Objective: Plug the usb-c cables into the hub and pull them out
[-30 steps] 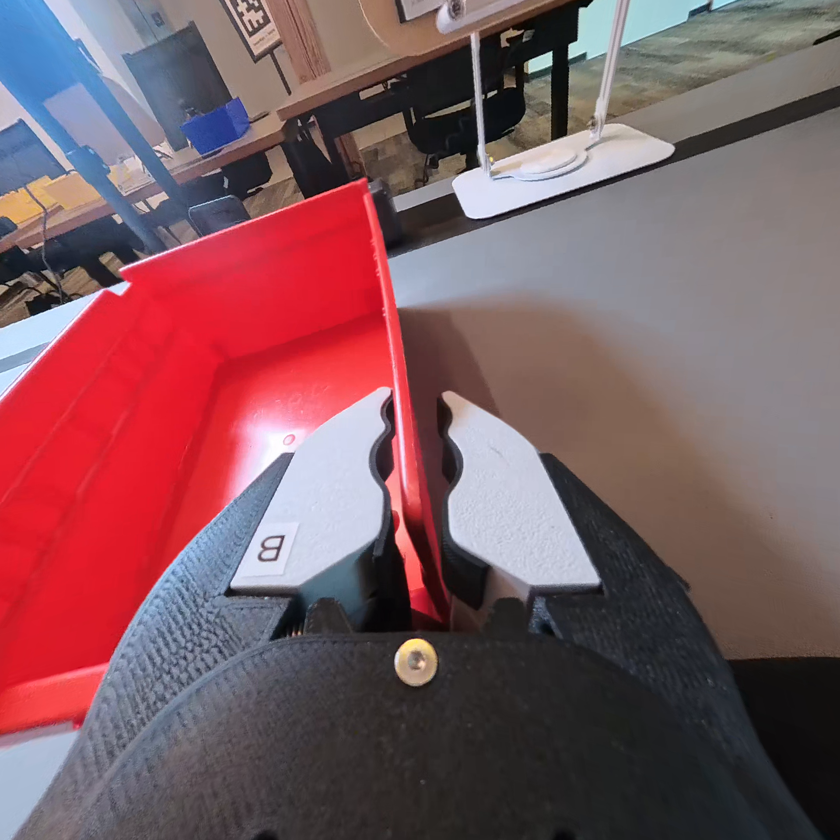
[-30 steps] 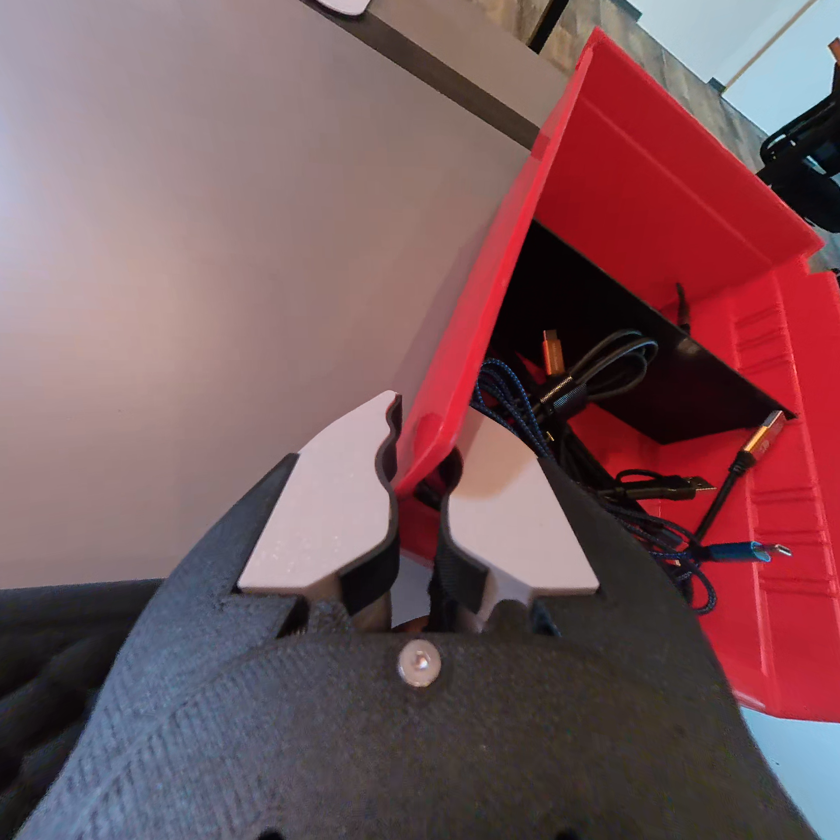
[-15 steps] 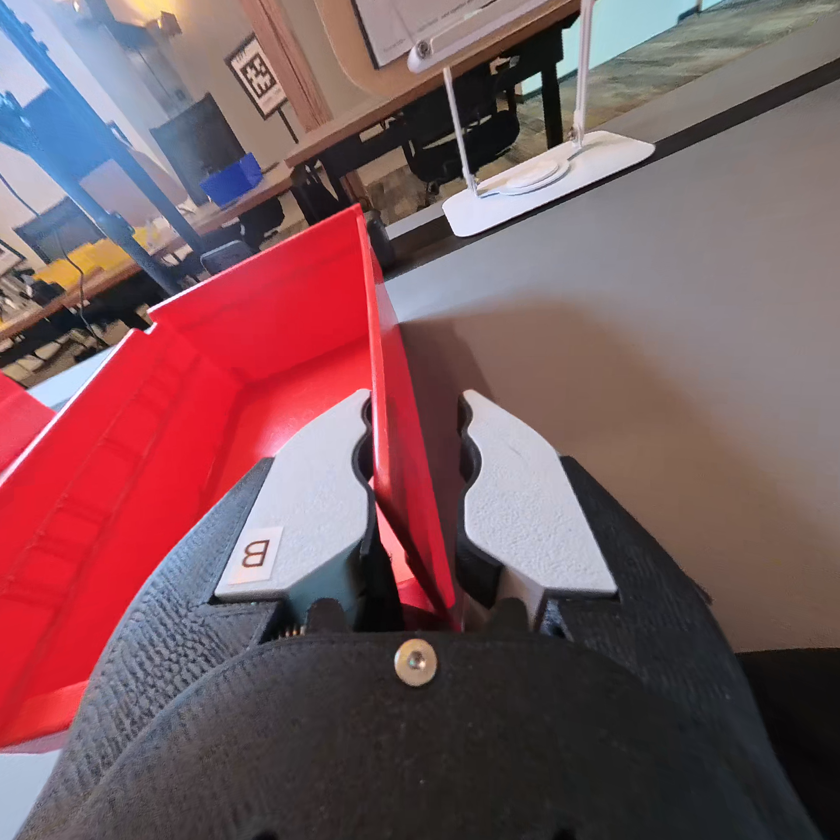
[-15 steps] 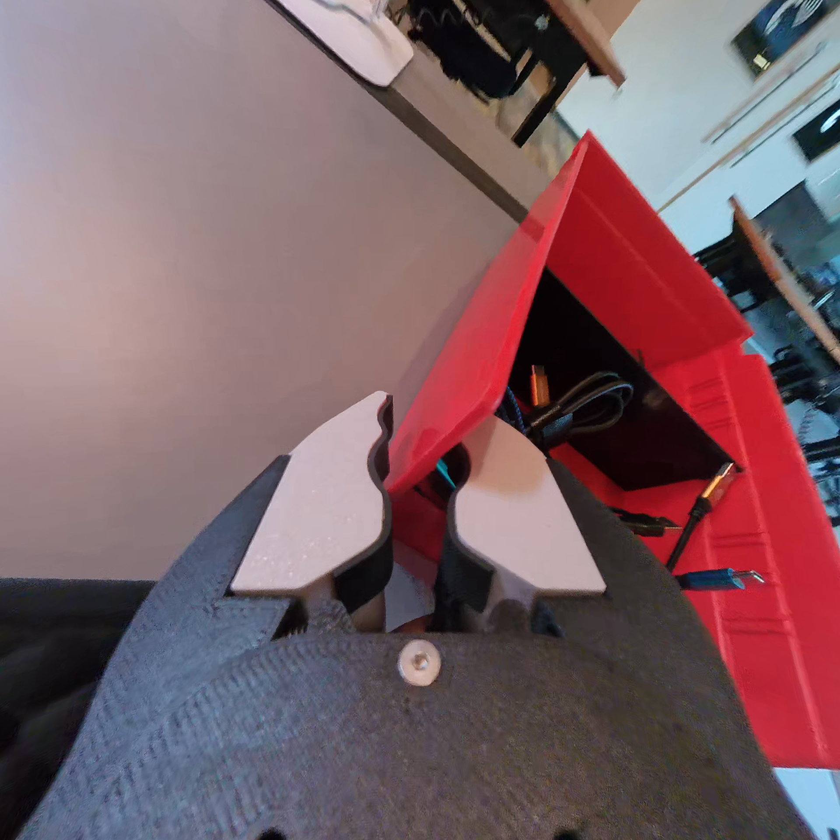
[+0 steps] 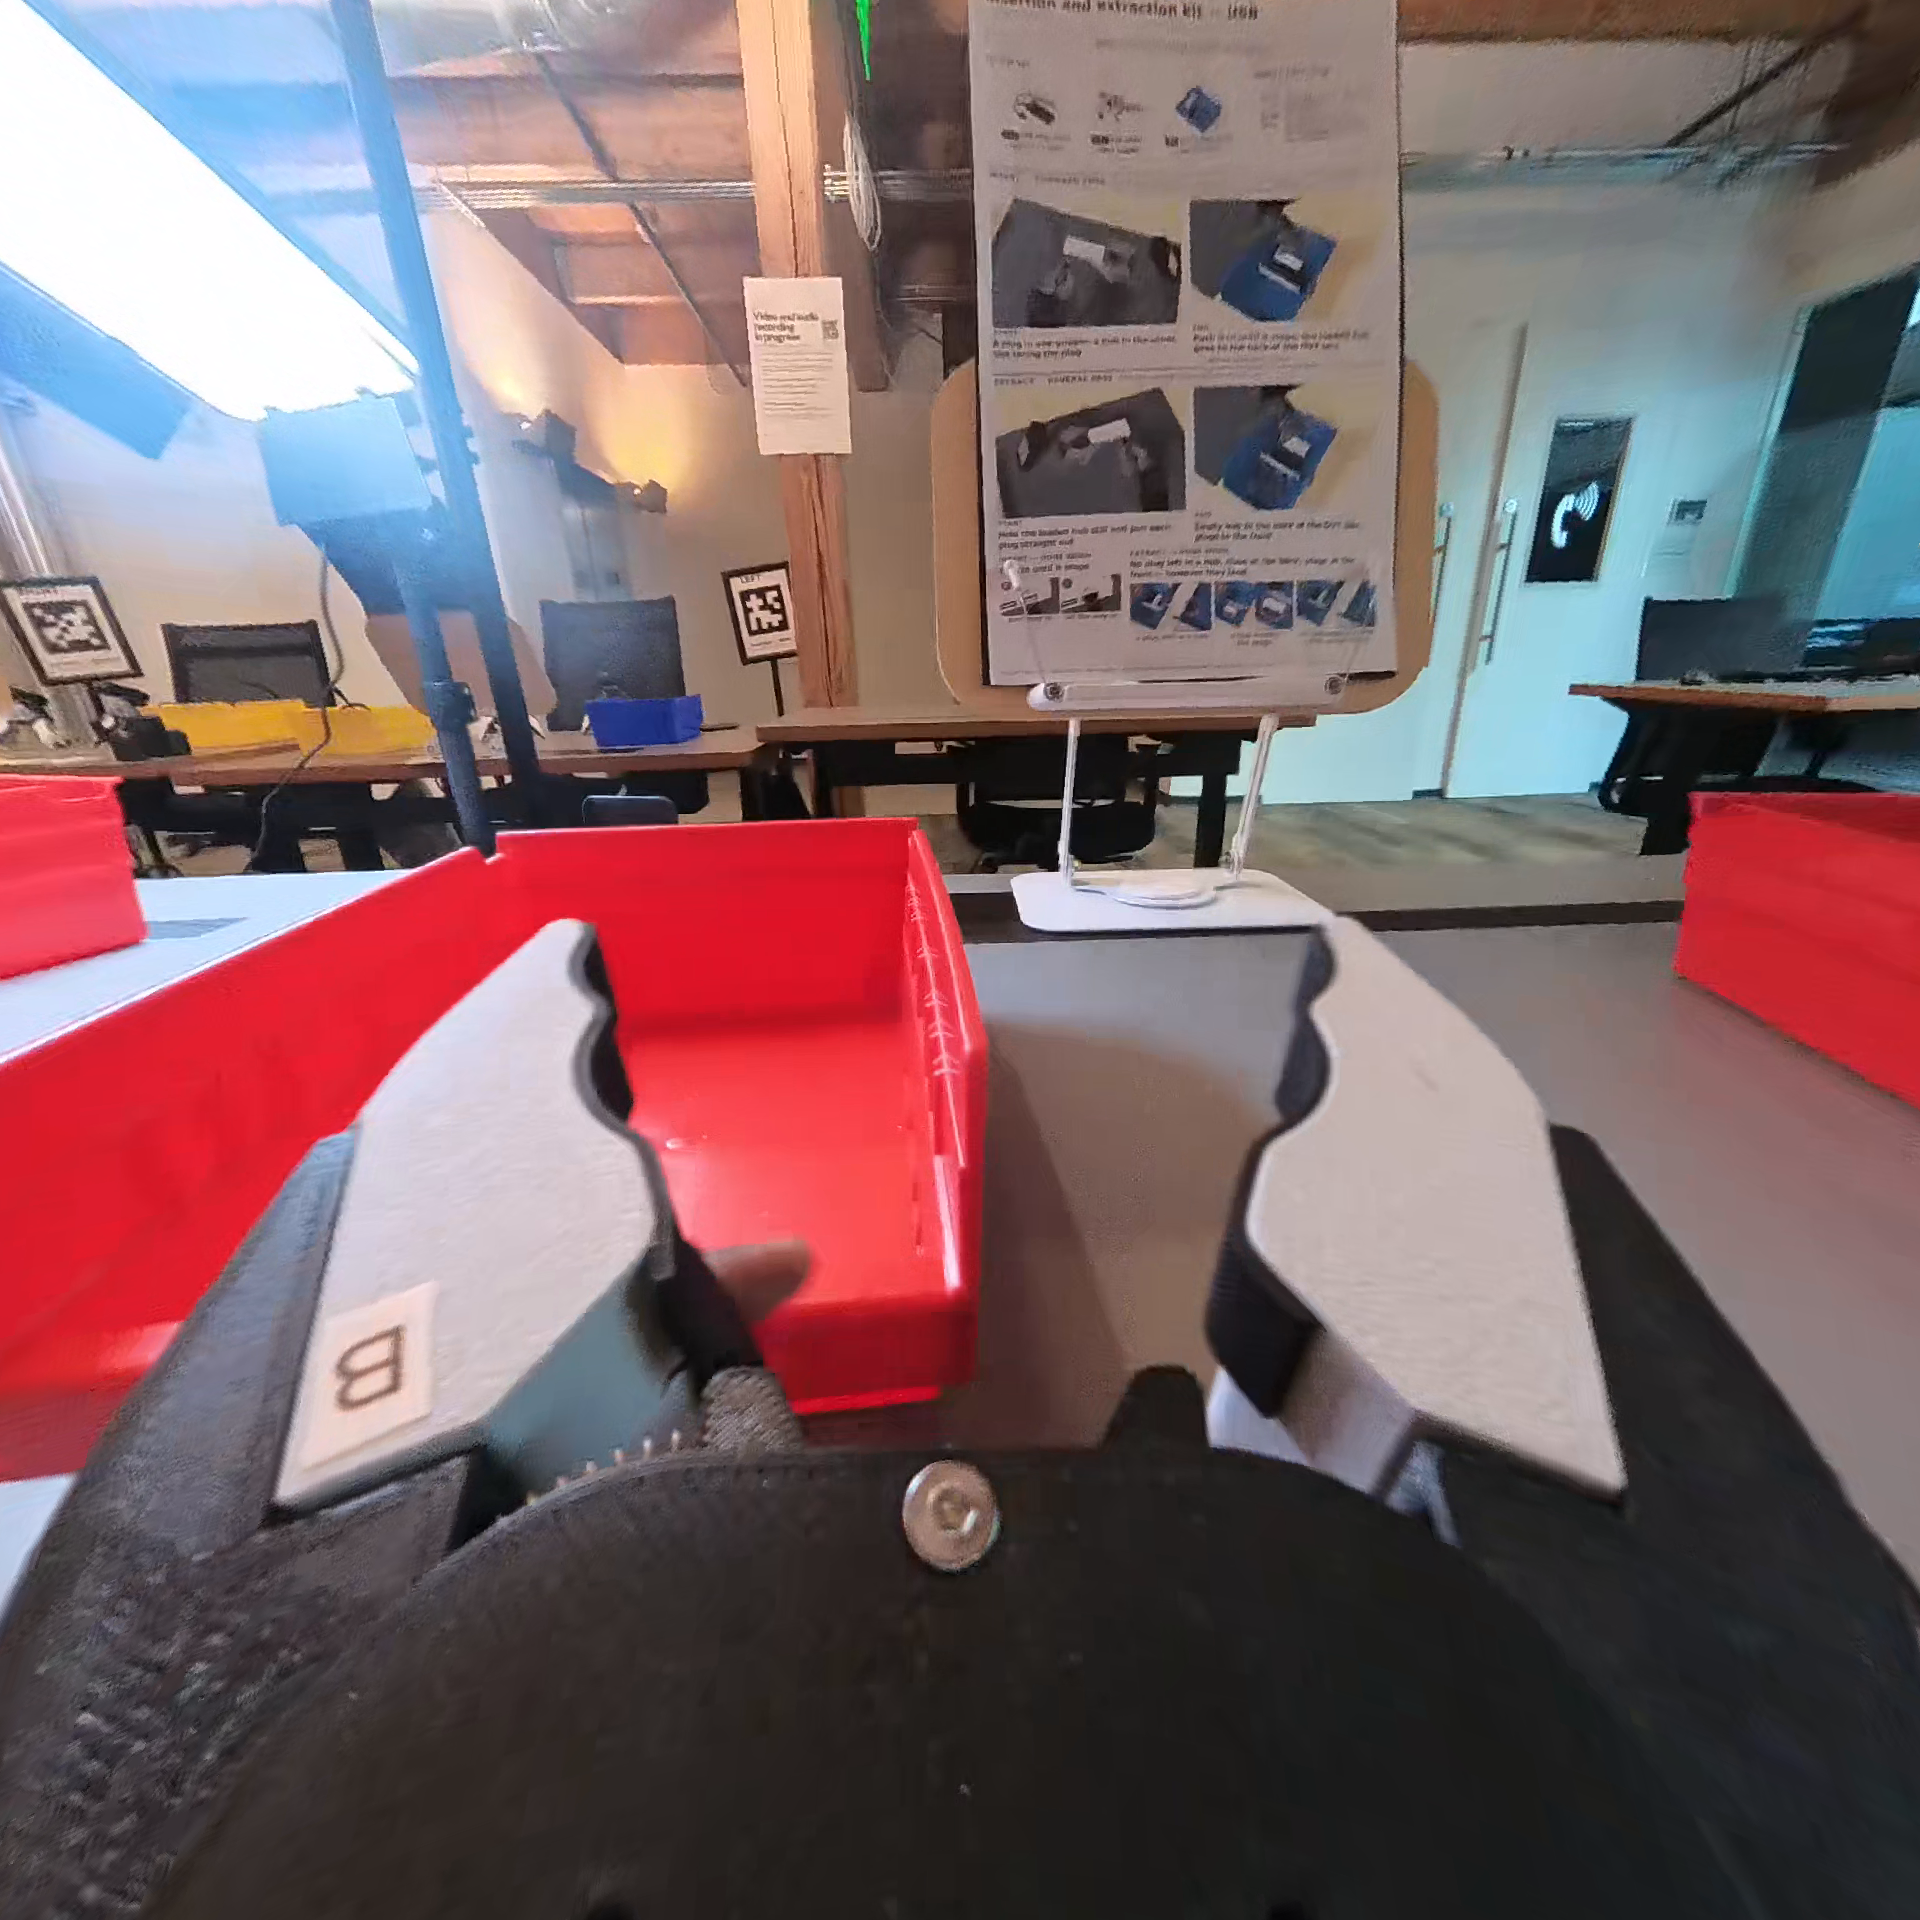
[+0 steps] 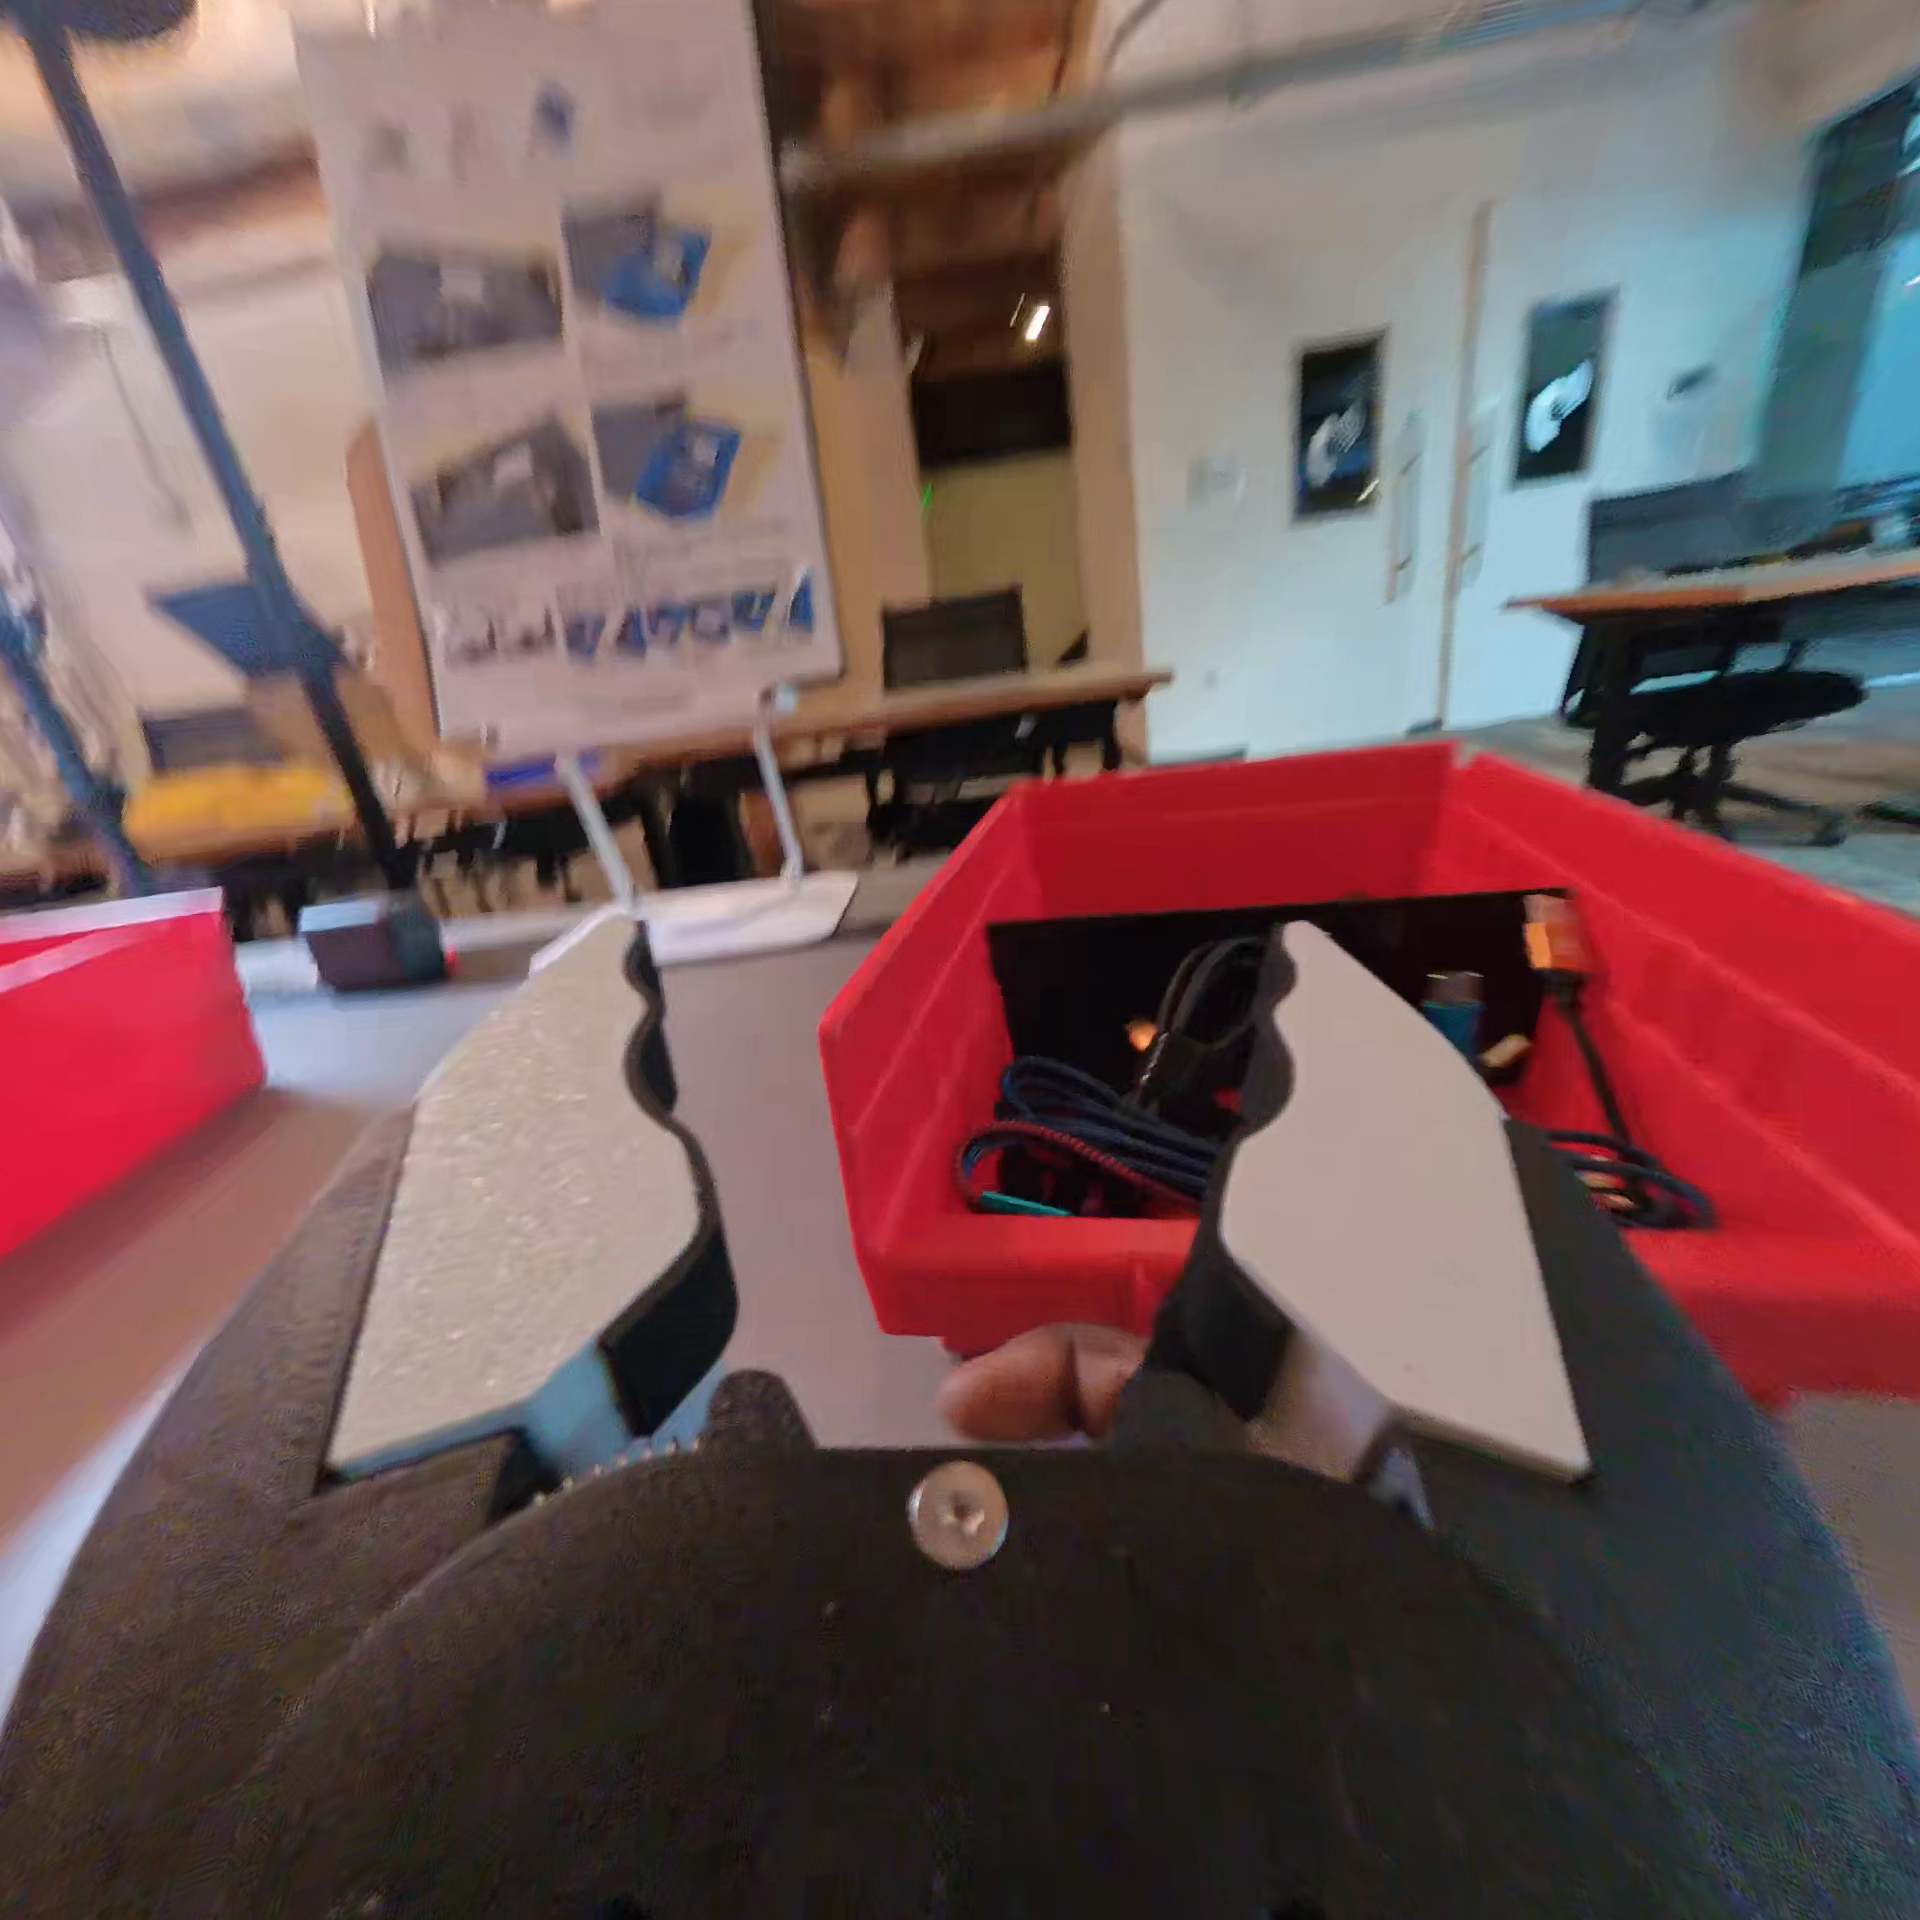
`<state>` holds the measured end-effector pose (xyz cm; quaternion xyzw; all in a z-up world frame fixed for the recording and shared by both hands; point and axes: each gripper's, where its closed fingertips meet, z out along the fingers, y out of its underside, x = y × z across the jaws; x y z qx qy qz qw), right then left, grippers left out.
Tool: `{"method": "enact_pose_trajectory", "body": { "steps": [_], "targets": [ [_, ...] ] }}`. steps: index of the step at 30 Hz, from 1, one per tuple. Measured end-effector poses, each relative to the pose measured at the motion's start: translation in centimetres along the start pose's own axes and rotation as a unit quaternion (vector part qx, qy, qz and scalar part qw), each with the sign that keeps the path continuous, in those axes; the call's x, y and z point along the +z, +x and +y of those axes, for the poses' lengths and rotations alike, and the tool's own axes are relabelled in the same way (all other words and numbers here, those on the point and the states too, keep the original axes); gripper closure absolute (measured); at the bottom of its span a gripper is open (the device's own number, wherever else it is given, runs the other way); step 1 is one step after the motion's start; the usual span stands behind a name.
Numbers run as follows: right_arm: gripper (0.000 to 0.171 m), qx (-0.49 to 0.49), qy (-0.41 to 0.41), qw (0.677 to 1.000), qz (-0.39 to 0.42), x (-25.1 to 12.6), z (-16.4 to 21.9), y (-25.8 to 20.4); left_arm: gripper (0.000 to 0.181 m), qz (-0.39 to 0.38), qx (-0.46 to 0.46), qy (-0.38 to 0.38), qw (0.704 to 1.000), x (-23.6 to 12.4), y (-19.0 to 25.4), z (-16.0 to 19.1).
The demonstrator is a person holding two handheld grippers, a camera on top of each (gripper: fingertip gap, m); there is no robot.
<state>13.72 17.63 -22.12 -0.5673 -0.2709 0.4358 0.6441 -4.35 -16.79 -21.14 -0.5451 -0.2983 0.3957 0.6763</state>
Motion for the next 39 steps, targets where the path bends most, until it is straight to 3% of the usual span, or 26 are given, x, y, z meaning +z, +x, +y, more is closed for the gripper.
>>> {"method": "enact_pose_trajectory", "body": {
  "steps": [3, 5, 7, 12, 19, 24, 39],
  "targets": [
    [0.056, -0.026, 0.044, 0.998, 0.035, -3.0, -1.6, 0.5, 0.043, 0.009, 0.008, -0.044, 0.999, -0.5, 0.7, 0.6],
    [0.05, -0.082, 0.003, 0.996, 0.022, -3.1, -0.5, -0.4, 0.037, 0.02, -0.019, -0.089, 0.996, -1.1, 1.0, 1.7],
    [0.043, -0.132, -0.04, 0.99, 0.014, -2.7, 0.9, -1.3, 0.038, 0.01, -0.042, -0.071, 0.997, -1.7, 0.8, 1.2],
    [0.029, -0.178, -0.168, 0.969, 0.022, -1.4, 4.5, -1.5, 0.038, 0.048, 0.008, -0.161, 0.986, -0.9, 2.5, 4.1],
    [0.033, -0.119, -0.218, 0.968, 0.027, -0.9, 5.8, -0.3, 0.038, 0.042, -0.003, -0.182, 0.982, -0.7, 2.3, 4.9],
    [0.038, -0.096, -0.193, 0.976, 0.034, -1.1, 5.1, 0.1, 0.038, 0.043, -0.006, -0.185, 0.982, -0.7, 2.2, 5.1],
    [0.05, -0.253, -0.203, 0.946, 0.023, -0.9, 6.0, -2.0, 0.042, 0.036, 0.002, -0.182, 0.983, -0.8, 2.2, 5.0]
  ]
}}
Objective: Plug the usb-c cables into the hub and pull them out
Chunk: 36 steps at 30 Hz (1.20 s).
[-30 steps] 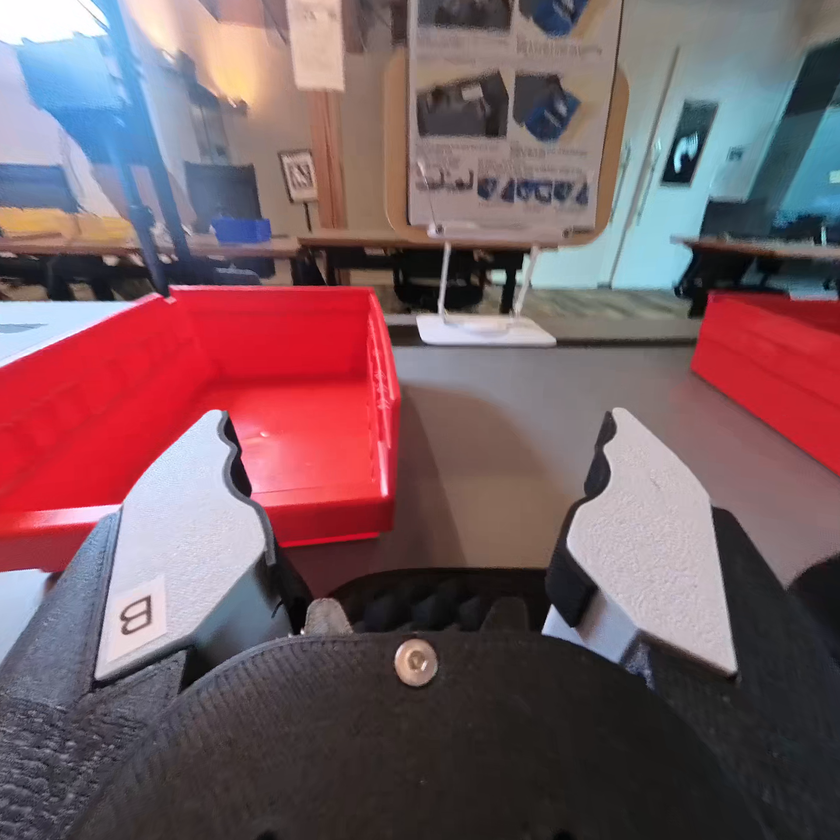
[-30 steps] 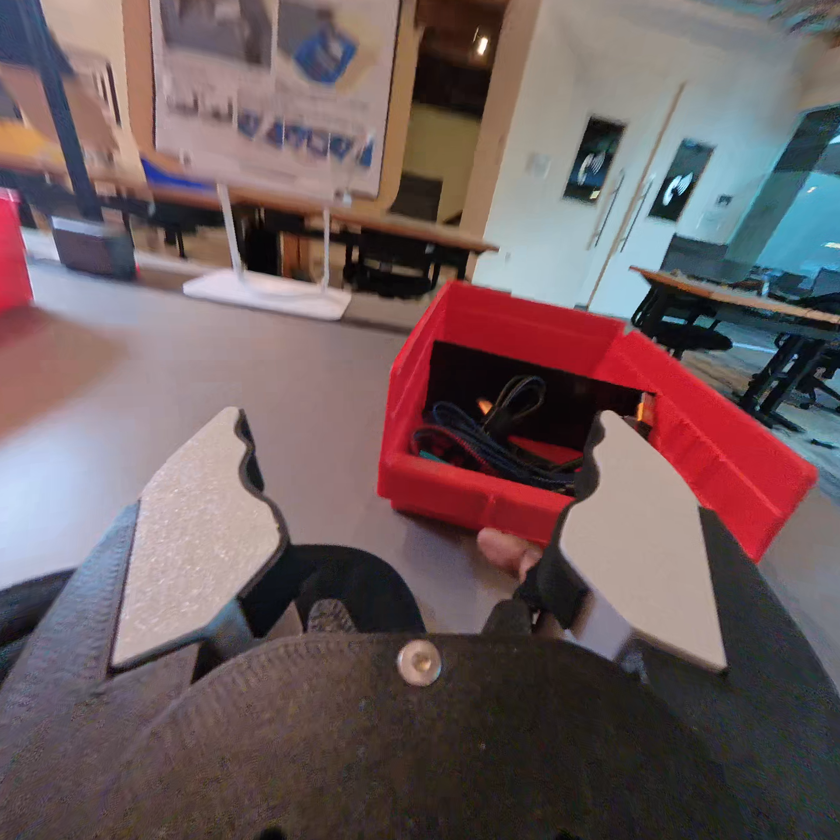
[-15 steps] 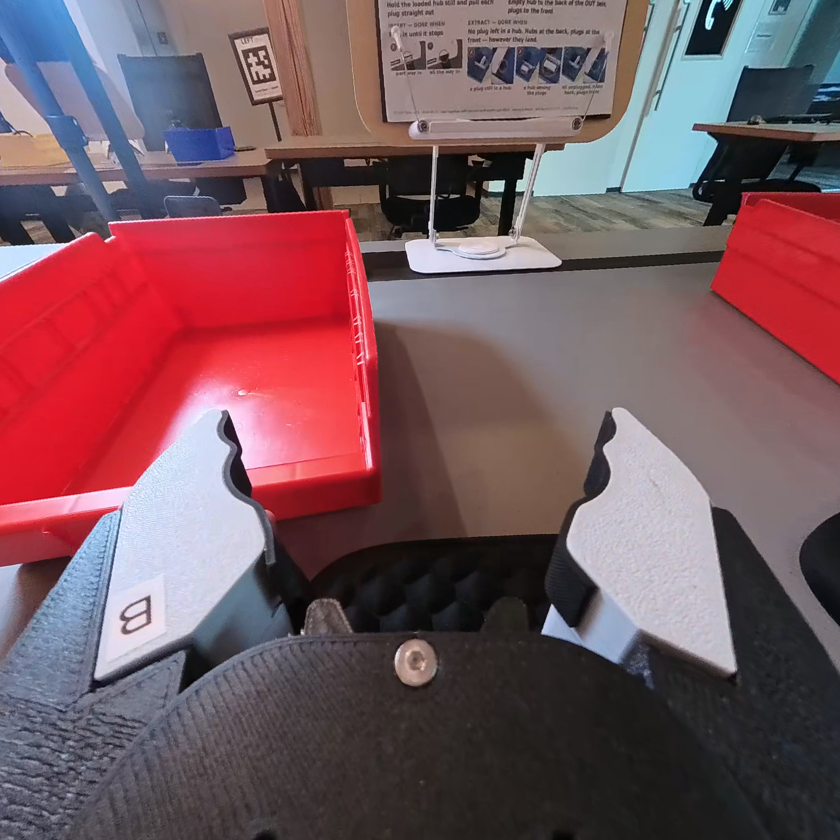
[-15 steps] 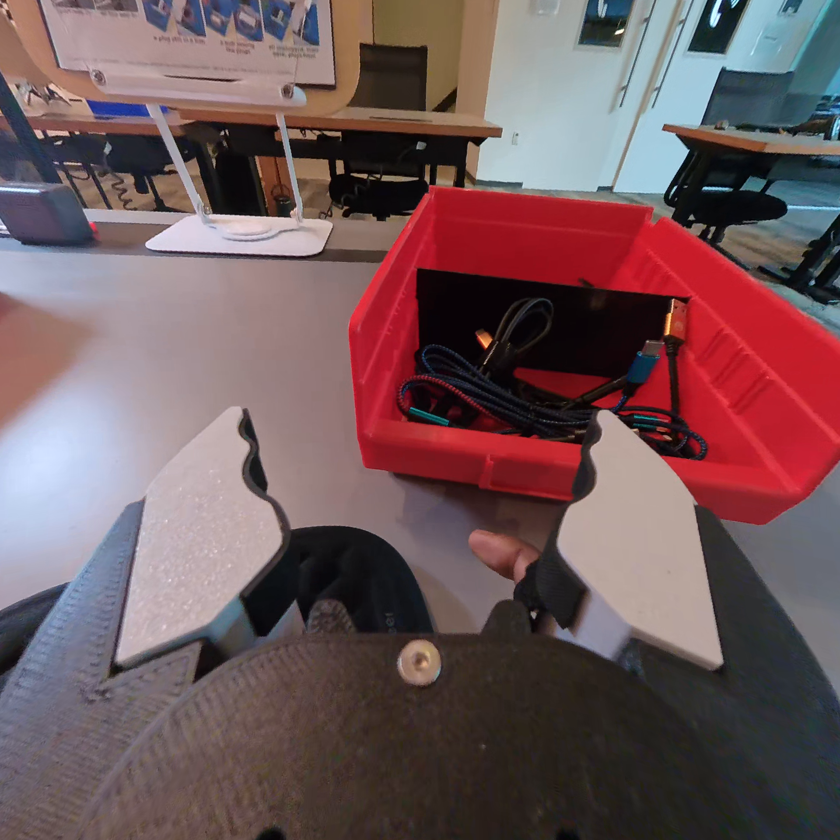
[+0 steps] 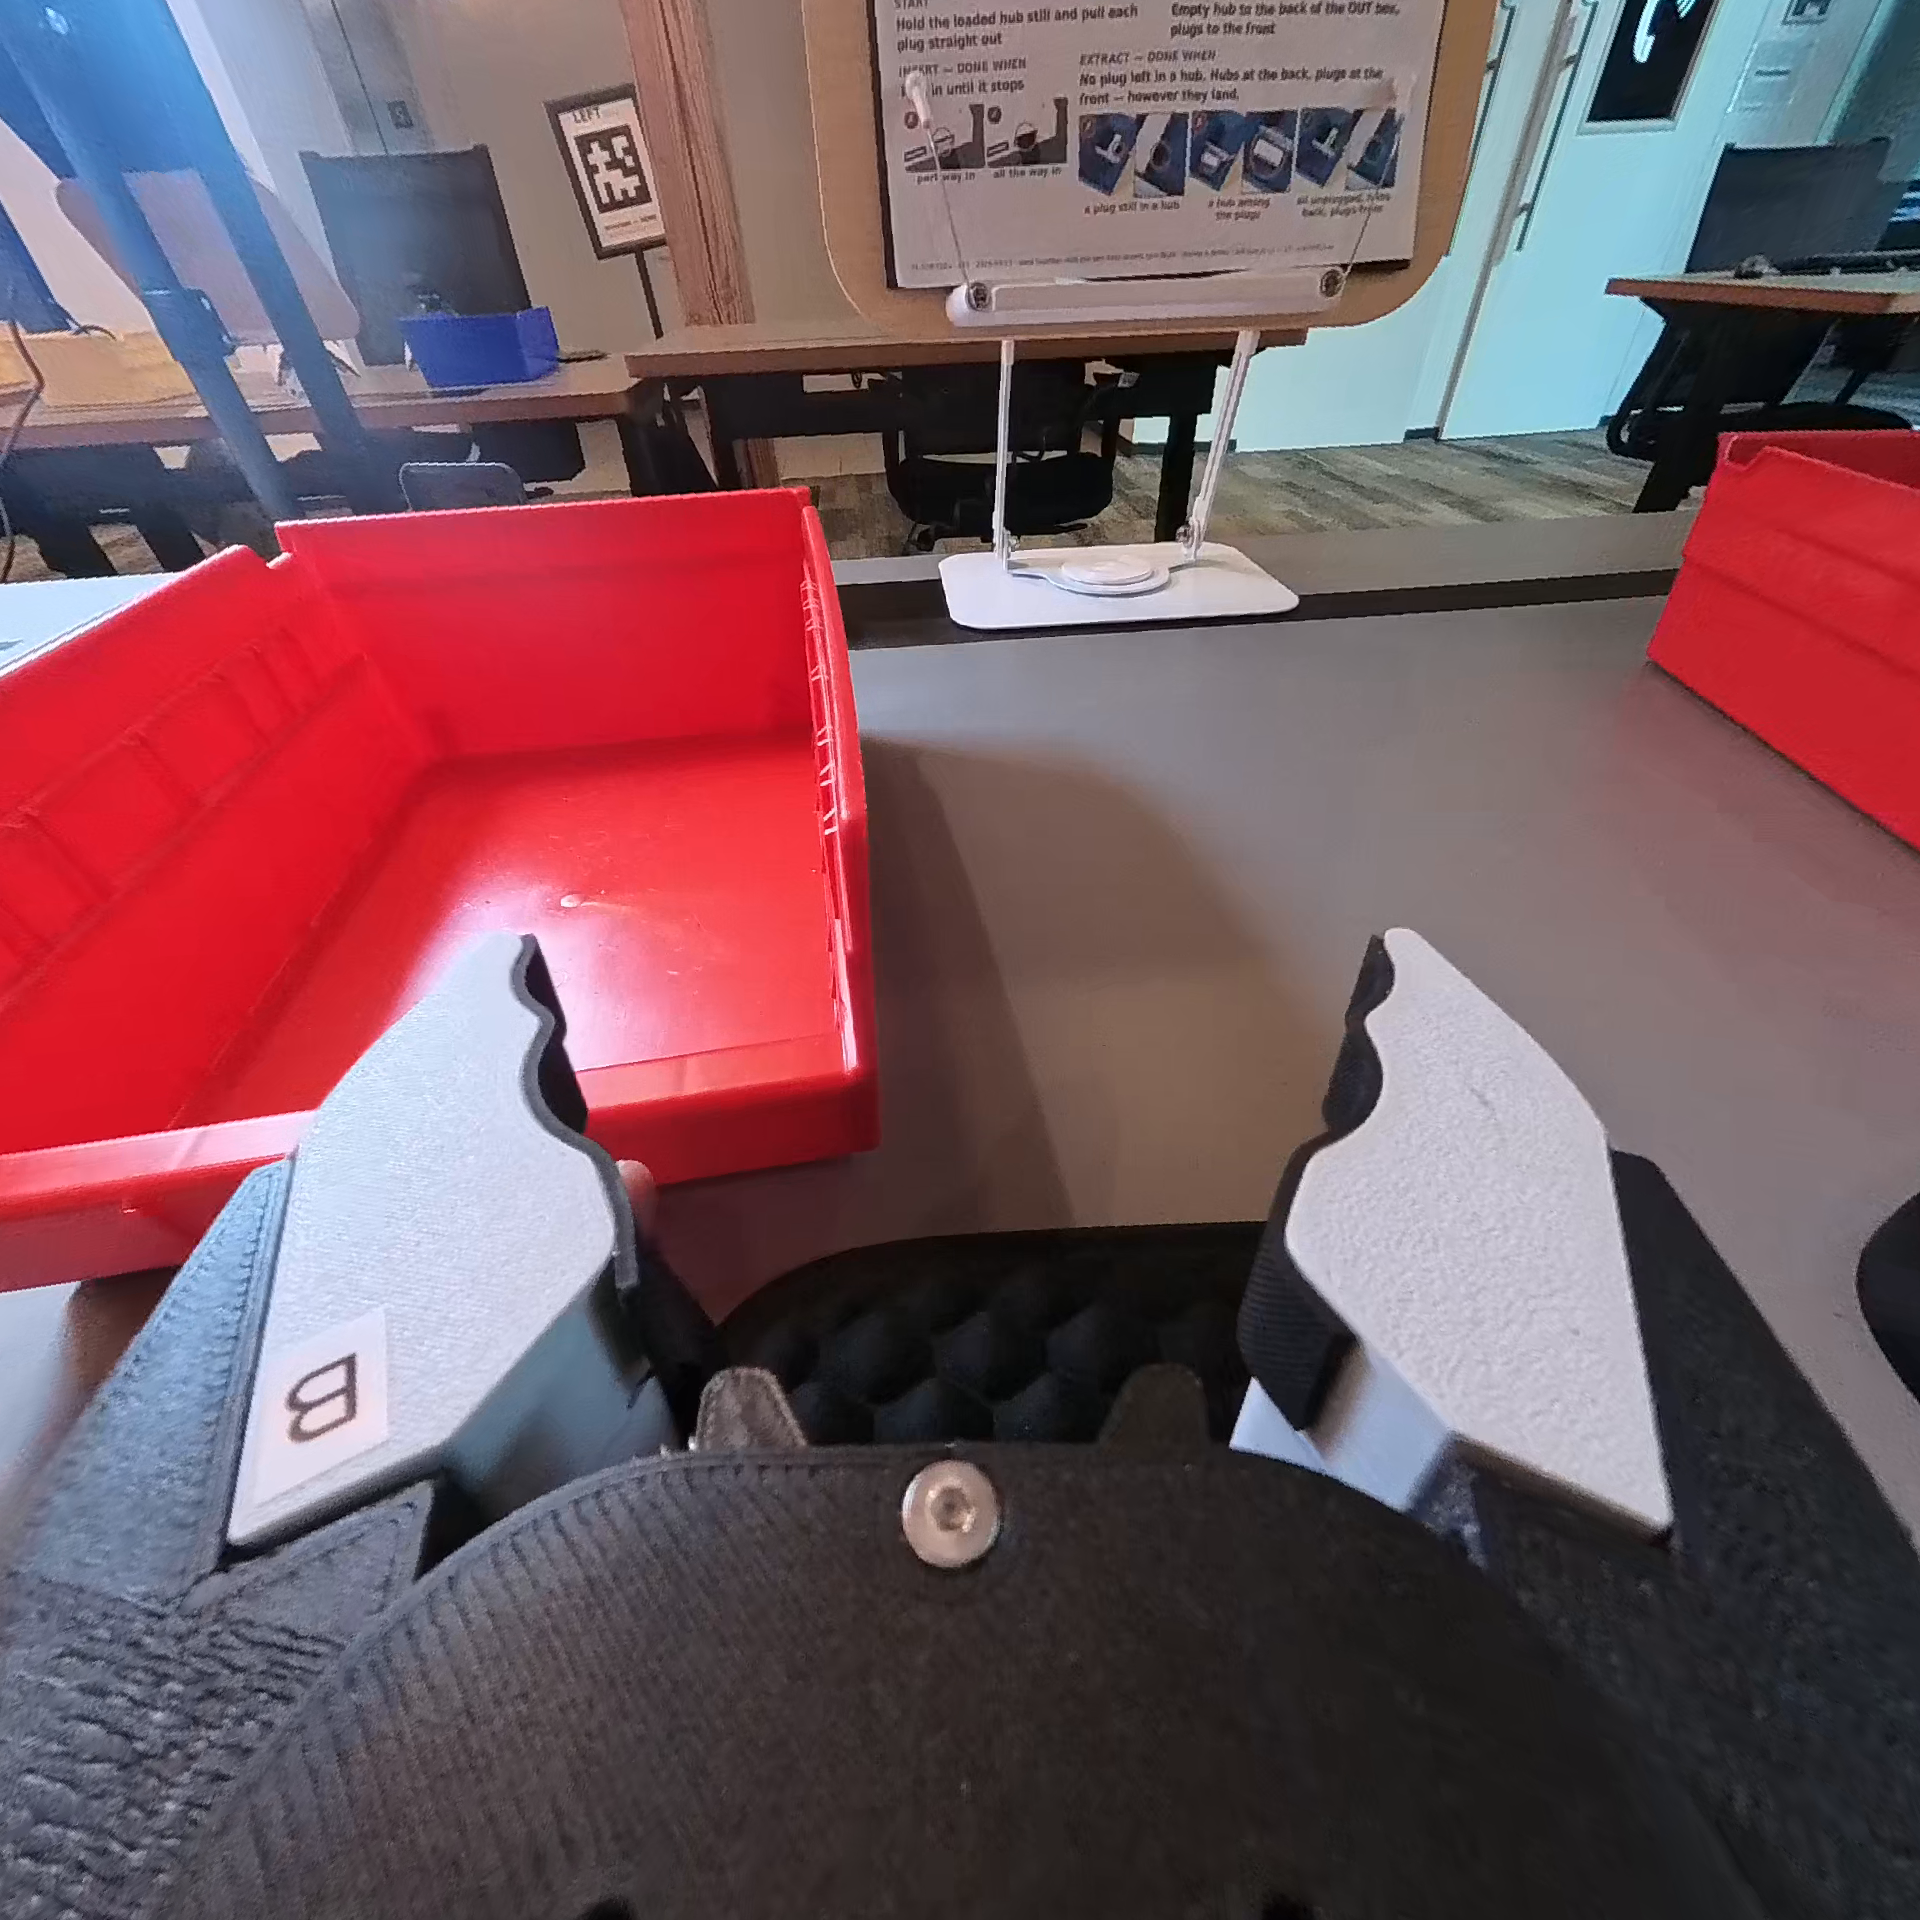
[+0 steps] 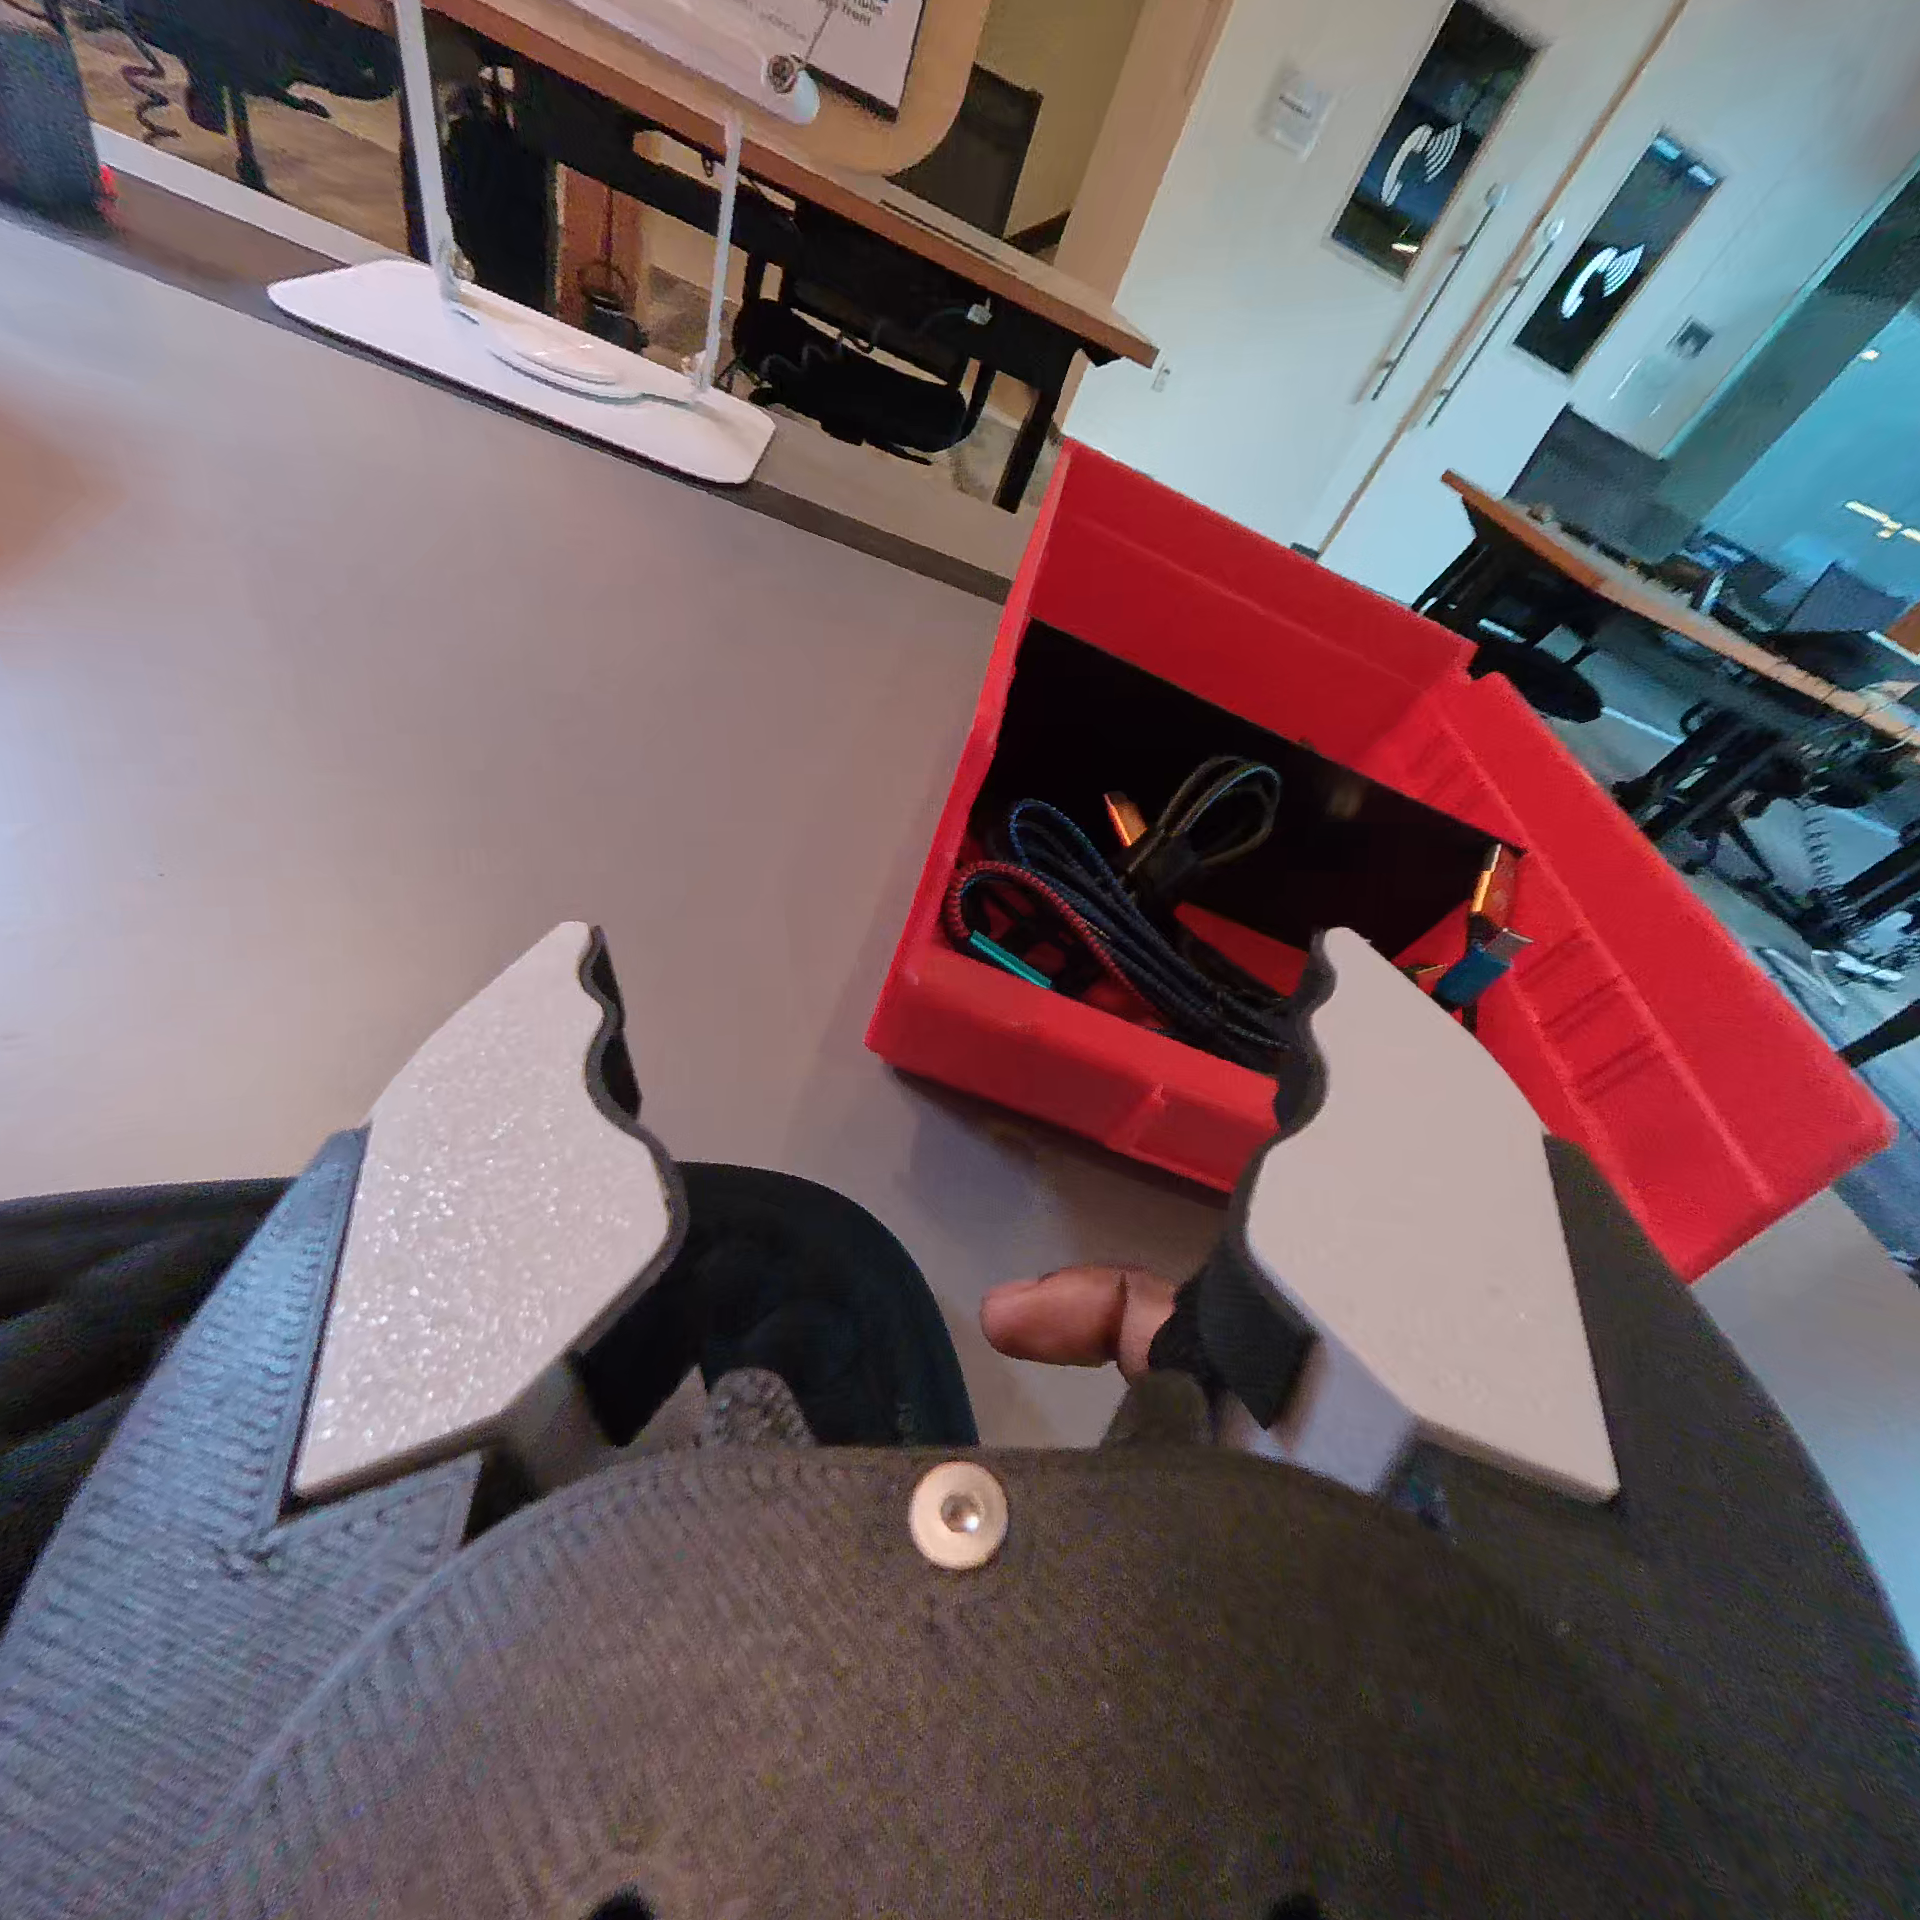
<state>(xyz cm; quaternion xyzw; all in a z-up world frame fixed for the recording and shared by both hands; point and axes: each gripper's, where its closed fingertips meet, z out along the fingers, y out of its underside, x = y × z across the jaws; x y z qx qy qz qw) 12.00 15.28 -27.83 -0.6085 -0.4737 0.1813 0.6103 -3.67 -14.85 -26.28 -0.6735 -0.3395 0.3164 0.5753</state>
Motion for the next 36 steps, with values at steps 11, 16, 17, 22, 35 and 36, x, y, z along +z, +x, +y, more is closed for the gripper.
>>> {"method": "enact_pose_trajectory", "body": {
  "steps": [11, 16, 17, 22, 35, 36],
  "targets": [
    [0.054, 0.057, -0.023, 0.998, -0.029, 0.5, 0.7, 0.4, 0.042, 0.006, 0.008, 0.005, 1.0, -0.1, 0.3, -0.1],
    [0.057, 0.049, -0.026, 0.998, -0.027, 0.6, 0.8, 0.3, 0.043, 0.007, 0.01, 0.001, 1.0, -0.1, 0.3, 0.0],
    [0.056, 0.06, -0.031, 0.997, -0.032, 0.7, 0.9, 0.4, 0.043, 0.007, 0.01, 0.0, 1.0, 0.0, 0.3, 0.0],
    [0.057, 0.131, -0.032, 0.989, -0.061, 0.8, 1.1, 1.0, 0.043, 0.008, 0.011, 0.0, 1.0, -0.1, 0.3, 0.0],
    [0.061, 0.167, -0.045, 0.982, -0.078, 1.0, 1.5, 1.1, 0.044, 0.006, 0.035, -0.002, 0.999, 0.0, 0.8, 0.1],
    [0.062, 0.164, -0.045, 0.982, -0.077, 1.0, 1.5, 1.1, 0.044, 0.007, 0.036, -0.002, 0.999, 0.0, 0.8, 0.1]
  ]
}}
